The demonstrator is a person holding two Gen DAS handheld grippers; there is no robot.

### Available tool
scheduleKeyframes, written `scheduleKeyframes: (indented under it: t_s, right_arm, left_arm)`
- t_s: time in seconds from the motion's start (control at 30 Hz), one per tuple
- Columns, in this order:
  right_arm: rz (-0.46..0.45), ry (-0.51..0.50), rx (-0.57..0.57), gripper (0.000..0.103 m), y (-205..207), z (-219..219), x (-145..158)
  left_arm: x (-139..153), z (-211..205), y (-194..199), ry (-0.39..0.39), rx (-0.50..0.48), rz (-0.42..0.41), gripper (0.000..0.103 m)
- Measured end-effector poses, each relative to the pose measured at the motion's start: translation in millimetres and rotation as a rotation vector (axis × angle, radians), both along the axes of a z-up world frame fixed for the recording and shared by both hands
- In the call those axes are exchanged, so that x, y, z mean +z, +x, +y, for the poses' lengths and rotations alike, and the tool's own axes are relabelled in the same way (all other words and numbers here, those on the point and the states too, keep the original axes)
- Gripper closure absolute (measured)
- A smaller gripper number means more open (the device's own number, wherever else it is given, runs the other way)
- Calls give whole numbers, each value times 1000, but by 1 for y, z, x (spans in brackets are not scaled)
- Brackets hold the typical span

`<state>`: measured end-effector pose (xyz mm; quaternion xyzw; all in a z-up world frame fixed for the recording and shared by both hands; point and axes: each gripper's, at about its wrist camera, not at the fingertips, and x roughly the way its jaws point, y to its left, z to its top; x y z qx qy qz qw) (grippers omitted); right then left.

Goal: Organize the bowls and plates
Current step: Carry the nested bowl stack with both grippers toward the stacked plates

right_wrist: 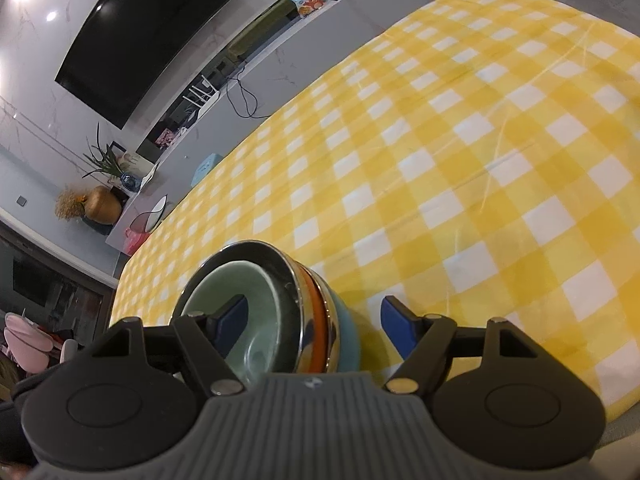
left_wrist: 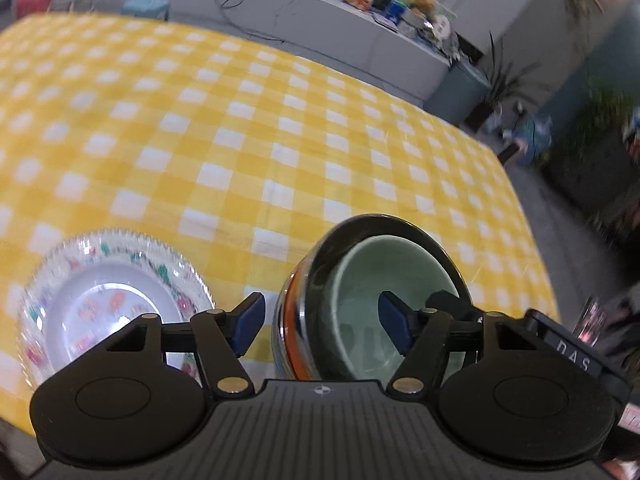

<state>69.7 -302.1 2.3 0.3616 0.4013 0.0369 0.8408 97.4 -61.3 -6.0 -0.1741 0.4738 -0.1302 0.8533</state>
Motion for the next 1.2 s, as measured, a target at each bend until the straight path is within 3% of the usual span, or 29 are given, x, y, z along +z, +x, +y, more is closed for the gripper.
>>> scheduleKeyframes:
  t_s: [0.17, 0.53, 0.8, 0.93, 1.2]
  right_arm:
    - [40, 136, -23, 30, 1, -12, -12]
    - [93, 230, -12, 33, 8, -12, -24]
    - [122, 220, 1, 37, 9, -8, -26]
    - [148, 225, -4, 47, 10, -9, -30]
    - [141, 203, 0, 49, 8, -8, -27]
  left_arm:
    - [-15, 16, 1, -150, 36, 31, 27]
    - [-36, 24, 5, -246, 102, 50, 30]
    - [-44, 22, 3, -248, 100, 79, 37]
    - [-47, 20, 4, -245, 95, 88, 41]
    - [-46, 15, 5, -214, 92, 91, 45]
